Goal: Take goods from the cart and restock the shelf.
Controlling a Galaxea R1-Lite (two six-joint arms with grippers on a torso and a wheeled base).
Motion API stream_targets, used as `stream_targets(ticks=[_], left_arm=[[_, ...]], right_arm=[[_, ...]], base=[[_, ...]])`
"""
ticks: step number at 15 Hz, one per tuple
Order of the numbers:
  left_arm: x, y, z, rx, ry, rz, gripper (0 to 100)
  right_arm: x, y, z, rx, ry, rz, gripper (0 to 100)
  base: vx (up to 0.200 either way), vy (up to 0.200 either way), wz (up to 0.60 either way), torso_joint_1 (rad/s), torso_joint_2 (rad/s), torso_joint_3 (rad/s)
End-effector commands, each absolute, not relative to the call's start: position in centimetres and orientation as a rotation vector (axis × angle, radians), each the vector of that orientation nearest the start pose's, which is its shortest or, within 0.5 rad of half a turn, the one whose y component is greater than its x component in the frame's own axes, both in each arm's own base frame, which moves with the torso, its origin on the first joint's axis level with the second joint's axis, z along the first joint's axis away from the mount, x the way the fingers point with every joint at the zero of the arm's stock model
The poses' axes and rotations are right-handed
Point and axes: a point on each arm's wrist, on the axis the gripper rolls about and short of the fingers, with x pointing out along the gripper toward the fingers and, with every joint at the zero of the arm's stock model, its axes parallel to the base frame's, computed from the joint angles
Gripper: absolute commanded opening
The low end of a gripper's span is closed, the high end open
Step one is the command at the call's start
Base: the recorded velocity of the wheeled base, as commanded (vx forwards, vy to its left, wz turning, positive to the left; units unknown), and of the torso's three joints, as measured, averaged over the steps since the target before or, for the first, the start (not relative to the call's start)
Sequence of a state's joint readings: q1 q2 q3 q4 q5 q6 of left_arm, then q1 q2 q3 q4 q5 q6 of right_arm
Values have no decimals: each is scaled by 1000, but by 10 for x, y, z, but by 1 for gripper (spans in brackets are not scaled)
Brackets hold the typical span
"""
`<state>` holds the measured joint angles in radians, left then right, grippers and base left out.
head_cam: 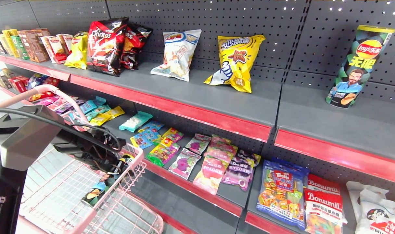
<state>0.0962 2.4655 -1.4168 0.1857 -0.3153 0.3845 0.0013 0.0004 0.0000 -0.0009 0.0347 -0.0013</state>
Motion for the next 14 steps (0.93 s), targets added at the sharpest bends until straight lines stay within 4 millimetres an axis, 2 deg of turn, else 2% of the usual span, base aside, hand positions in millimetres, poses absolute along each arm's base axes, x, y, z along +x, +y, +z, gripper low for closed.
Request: stream_targets(ticks=[1, 9, 12, 14], left_arm=[[420, 32, -23, 87, 1150, -419, 100], [420, 34, -33, 78, 1176, -412, 100], [421, 35, -30, 75, 1176, -404, 100], [422, 34, -20, 56, 1227, -406, 100]], right_arm=[[-23, 1, 76, -2, -2, 37, 100], [-23, 1, 75, -2, 0, 37, 100], [-23, 1, 75, -2, 0, 37, 100], [-23, 1, 76, -2, -2, 37, 100]], base=[[0, 0, 0, 0, 0, 0], [0, 0, 0, 0, 0, 0], [0, 0, 0, 0, 0, 0], [0, 0, 0, 0, 0, 0]])
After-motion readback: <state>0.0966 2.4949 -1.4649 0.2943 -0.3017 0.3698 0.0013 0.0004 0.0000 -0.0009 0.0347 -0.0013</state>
